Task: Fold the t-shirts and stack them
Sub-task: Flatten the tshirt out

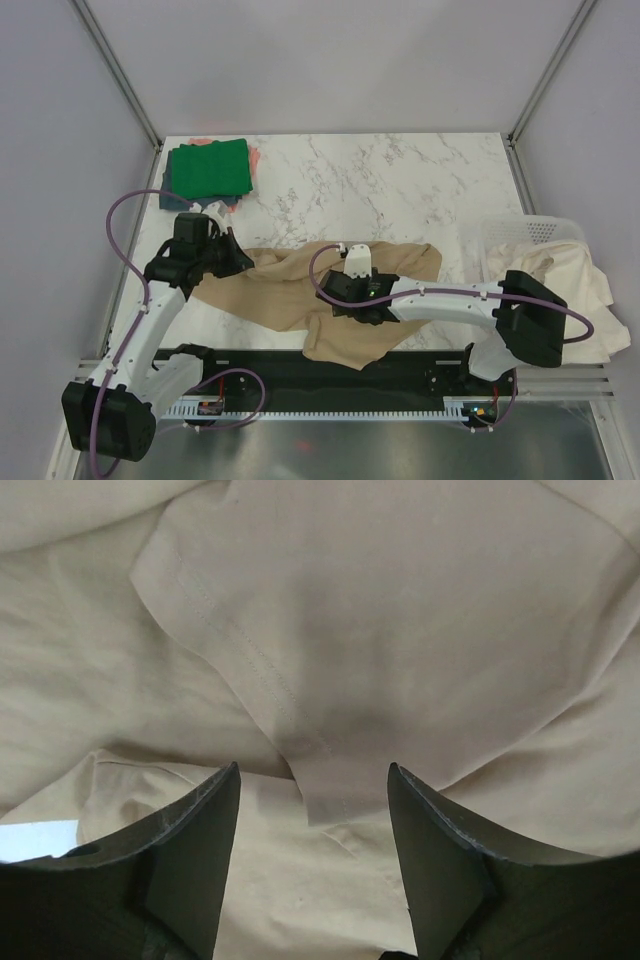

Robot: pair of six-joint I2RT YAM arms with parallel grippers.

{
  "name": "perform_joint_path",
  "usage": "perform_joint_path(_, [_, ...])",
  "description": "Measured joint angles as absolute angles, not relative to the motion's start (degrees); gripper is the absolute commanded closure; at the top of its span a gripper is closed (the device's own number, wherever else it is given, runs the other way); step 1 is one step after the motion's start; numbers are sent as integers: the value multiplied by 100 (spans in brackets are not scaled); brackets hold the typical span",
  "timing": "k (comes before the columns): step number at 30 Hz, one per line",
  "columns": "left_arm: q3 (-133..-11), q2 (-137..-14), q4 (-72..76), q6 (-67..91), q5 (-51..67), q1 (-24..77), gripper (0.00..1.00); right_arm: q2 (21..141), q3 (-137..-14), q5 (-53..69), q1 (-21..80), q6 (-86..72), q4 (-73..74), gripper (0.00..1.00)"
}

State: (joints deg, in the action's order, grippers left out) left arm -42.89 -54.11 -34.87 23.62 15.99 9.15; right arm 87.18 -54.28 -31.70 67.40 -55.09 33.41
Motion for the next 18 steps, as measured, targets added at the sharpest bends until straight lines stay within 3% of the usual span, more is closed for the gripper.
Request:
perform_joint_path(8, [-4278,-5380,-3450,2362,1682,915,98,9050,-5428,-3127,6740,-5590,3323,47])
perform_joint_path(14, [-4276,-5374,-3448,2362,1691,915,98,9067,-5428,-3138,6740,-5618,3341,75])
perform_joint_path(18, [-4276,-5371,-3435,2362,1691,915,98,9067,-5428,-3148,6740,-5627,3343,87])
